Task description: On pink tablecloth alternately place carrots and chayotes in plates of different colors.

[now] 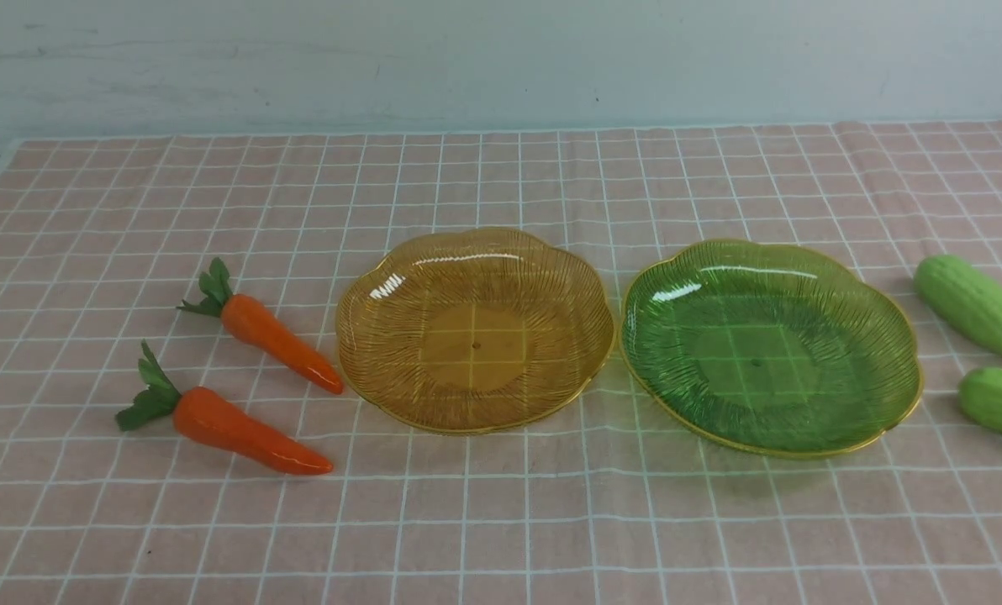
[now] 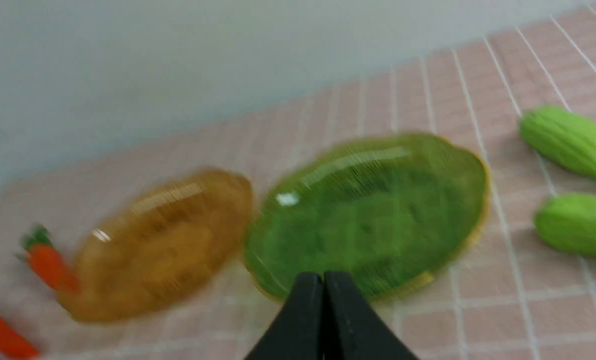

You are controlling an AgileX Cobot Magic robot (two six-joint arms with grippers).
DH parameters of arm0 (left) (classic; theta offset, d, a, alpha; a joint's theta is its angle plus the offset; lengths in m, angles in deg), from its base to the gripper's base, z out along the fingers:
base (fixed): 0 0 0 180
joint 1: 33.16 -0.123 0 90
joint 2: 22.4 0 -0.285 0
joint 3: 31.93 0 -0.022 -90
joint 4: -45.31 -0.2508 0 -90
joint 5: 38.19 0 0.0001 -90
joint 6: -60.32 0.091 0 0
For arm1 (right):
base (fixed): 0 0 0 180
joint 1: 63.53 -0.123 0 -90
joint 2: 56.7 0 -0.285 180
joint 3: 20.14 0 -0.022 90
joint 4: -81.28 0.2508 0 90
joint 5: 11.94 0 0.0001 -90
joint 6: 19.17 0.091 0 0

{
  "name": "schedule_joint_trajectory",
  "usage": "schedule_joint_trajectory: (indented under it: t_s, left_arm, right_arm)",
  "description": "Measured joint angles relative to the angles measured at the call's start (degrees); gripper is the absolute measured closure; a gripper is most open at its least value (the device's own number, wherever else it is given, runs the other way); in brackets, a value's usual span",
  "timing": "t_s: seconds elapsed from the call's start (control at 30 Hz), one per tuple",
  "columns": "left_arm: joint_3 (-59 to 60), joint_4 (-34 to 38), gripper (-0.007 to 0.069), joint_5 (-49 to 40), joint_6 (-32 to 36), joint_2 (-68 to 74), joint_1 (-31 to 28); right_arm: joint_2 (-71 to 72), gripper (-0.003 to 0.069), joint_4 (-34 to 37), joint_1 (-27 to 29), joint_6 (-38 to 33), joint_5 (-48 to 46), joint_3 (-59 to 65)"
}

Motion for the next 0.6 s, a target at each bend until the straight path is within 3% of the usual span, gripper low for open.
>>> schedule_joint_trajectory:
  t_s: [0.13, 0.27, 0.5, 0.6]
  left_arm:
    - [-4.9, -4.6, 0.0625, -3.1, 4.6, 11.8, 0.0]
    - [-5.5, -5.5, 0.058, -3.0, 9.1, 18.3, 0.0]
    - [-5.7, -5.6, 0.0444, -2.4, 11.8, 20.4, 0.0]
    - [-5.7, -5.6, 0.0409, -1.8, 12.4, 20.4, 0.0]
  right_arm:
    - [-15.5, 0.066, -12.6, 0.0, 5.9, -5.9, -6.8]
    - [-31.0, 0.0567, -18.9, 0.0, 6.9, -10.3, -14.5]
    - [-52.7, 0.0238, -24.3, 0.0, 3.4, -14.0, -25.6]
    - [-60.3, 0.0146, -28.3, 0.0, 1.8, -14.1, -28.7]
